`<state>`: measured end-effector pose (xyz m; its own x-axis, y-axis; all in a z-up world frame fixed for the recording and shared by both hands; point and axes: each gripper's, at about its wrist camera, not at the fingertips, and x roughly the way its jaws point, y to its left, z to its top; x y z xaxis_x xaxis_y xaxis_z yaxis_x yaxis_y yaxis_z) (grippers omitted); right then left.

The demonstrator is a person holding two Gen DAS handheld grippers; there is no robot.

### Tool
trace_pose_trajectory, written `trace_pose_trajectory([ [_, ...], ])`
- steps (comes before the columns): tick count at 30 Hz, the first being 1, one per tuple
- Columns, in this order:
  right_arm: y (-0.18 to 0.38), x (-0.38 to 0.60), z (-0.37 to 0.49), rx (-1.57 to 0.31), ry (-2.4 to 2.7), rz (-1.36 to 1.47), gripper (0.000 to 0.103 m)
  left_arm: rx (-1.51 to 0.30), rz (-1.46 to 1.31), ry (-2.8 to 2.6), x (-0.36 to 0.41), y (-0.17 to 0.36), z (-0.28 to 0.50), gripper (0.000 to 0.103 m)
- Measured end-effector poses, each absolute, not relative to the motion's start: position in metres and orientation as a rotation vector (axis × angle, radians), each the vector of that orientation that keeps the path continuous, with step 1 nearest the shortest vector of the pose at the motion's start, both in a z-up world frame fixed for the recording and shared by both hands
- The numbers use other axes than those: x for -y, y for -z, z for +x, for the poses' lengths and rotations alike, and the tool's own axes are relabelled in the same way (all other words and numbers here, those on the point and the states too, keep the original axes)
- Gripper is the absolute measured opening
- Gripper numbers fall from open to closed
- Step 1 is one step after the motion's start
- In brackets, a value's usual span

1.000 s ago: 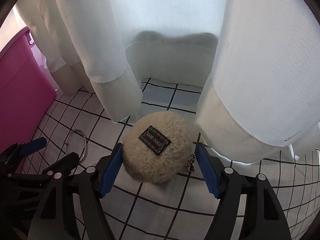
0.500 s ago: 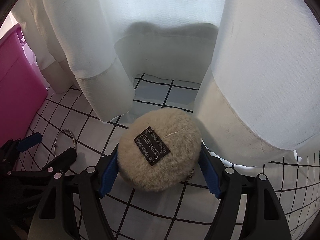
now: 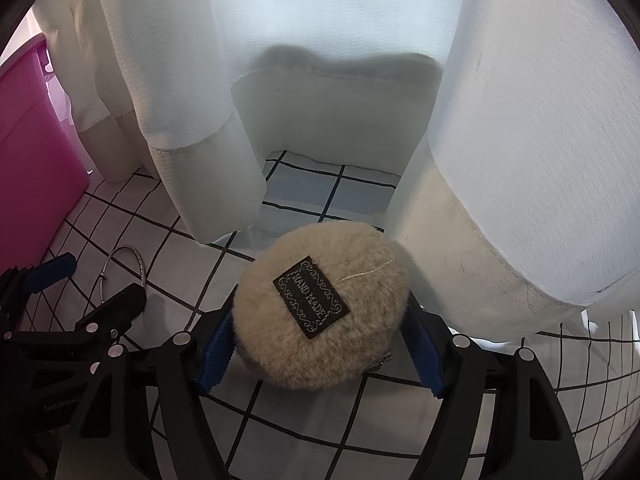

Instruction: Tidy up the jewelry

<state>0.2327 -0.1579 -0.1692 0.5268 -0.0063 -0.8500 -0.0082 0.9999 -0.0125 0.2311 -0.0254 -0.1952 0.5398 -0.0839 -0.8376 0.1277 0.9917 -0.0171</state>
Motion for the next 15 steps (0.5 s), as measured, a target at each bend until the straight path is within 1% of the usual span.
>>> trace_pose_trajectory([
  [1,0.171,0.156,0.23,-1.013,-0.002,-0.017,0.067,-0.988,0.051,0.133,0.023,0.193,0.227,0.088],
  [2,0.17,0.155,0.228,-1.01,-0.002,-0.02,0.063,-0.982,0.055,0.142,0.022,0.191,0.219,0.08],
  [3,0.17,0.154,0.226,-1.01,-0.001,-0.019,0.062,-0.978,0.059,0.151,0.025,0.19,0.217,0.077],
  [5,0.171,0.153,0.223,-1.006,0.006,-0.012,0.06,-0.972,0.067,0.166,0.034,0.19,0.213,0.062],
  [6,0.171,0.152,0.222,-1.004,0.01,-0.01,0.059,-0.971,0.069,0.173,0.036,0.189,0.211,0.059],
  [8,0.171,0.15,0.218,-1.001,0.014,-0.006,0.057,-0.967,0.074,0.192,0.043,0.188,0.208,0.044],
  [11,0.172,0.146,0.212,-0.995,0.018,-0.003,0.055,-0.961,0.094,0.18,0.05,0.188,0.206,0.044],
  [15,0.171,0.145,0.203,-0.993,0.021,0.006,0.055,-0.967,0.083,0.18,0.051,0.187,0.203,0.043],
])
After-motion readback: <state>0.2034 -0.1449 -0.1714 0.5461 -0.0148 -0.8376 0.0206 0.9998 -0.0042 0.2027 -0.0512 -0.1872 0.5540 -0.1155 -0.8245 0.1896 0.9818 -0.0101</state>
